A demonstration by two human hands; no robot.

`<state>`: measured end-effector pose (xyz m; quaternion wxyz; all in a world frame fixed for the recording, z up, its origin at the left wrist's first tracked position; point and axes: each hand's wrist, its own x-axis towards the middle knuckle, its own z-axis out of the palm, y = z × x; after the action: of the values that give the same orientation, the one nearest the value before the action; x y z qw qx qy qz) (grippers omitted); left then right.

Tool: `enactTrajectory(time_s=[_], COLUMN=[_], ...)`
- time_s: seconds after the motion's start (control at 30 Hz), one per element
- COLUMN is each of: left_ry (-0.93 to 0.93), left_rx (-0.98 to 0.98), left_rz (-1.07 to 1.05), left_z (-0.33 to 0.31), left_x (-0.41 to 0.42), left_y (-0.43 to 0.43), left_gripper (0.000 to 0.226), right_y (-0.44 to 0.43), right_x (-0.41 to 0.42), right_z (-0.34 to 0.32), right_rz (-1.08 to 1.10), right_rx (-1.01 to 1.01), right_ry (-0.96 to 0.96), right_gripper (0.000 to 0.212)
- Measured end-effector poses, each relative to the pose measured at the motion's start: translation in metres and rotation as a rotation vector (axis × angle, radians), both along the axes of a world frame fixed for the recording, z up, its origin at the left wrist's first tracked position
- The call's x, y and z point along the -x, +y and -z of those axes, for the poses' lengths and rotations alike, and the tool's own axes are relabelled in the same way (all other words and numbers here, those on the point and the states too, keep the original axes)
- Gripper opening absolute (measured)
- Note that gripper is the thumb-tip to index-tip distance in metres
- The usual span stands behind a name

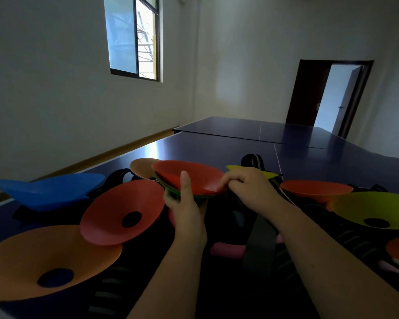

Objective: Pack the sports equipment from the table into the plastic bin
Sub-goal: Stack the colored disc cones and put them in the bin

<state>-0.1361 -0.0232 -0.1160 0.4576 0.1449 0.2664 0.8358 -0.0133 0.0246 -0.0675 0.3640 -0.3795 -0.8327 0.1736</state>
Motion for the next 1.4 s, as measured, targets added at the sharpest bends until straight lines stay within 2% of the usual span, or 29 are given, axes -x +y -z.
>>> enactTrajectory(time_s=[0.1,0.17,0.2,0.27,0.33,0.4,0.47,0.63,0.77,0.87,0.93,1.0,1.07,1.13,1.23,1.3,1.4], left_ry=[-0.01,-0.031,-0.027,0.011,0.062,0.083,0.098,0.132,0.132,0.11,0.097,0.103,0.11,0.108,0.103,0.117,0.142], left_rx=[-0.021,-0.043,-0.043,-0.027,-0.017,-0.002,0.02,0.03,0.031,0.034,0.032,0.033,0.028,0.016,-0.019,-0.031,-0.004], left_rz=[0.085,0.132,0.142,0.137,0.112,0.102,0.099,0.114,0.124,0.124,0.12,0.128,0.144,0.175,0.311,0.424,0.537], left_z=[0.007,0.008,0.008,0.009,0.01,0.01,0.011,0.012,0.011,0.009,0.009,0.009,0.009,0.008,0.001,-0.004,-0.003], left_x=[0.005,0.006,0.006,0.005,0.003,0.001,0.001,0.002,0.001,-0.001,-0.003,-0.004,-0.006,-0.007,-0.013,-0.025,-0.049], left_y=[0.003,0.004,0.004,0.005,0.008,0.007,0.007,0.01,0.009,0.008,0.009,0.008,0.007,0.006,0.002,-0.008,-0.025], left_gripper=[0.069,0.078,0.081,0.069,0.053,0.054,0.057,0.062,0.063,0.063,0.063,0.066,0.068,0.067,0.072,0.076,0.068], right_y=[0.025,0.05,0.061,0.082,0.1,0.114,0.13,0.15,0.152,0.139,0.126,0.104,0.071,0.026,-0.036,-0.061,-0.081], right_x=[-0.001,-0.003,-0.005,-0.012,-0.013,-0.009,-0.003,0.009,0.01,0.007,0.003,-0.001,-0.007,-0.013,-0.029,-0.043,-0.061], right_z=[-0.002,-0.003,-0.003,-0.001,0.002,0.004,0.009,0.02,0.024,0.021,0.015,0.004,-0.004,-0.003,0.008,0.014,0.011], right_rz=[0.096,0.266,0.363,0.485,0.513,0.533,0.557,0.597,0.668,0.689,0.698,0.672,0.557,0.419,0.22,0.18,0.177], right_rx=[0.103,0.12,0.103,0.079,0.106,0.138,0.149,0.133,0.067,-0.161,-0.291,-0.363,-0.415,-0.467,-0.384,-0.33,-0.214], right_ry=[0.324,0.365,0.287,0.076,-0.116,-0.273,-0.384,-0.526,-0.533,-0.56,-0.494,-0.323,-0.165,-0.142,-0.154,-0.11,0.083], right_gripper=[0.044,0.039,0.035,0.03,0.044,0.055,0.054,0.026,0.029,0.026,0.021,0.016,0.012,0.01,0.012,0.015,0.017])
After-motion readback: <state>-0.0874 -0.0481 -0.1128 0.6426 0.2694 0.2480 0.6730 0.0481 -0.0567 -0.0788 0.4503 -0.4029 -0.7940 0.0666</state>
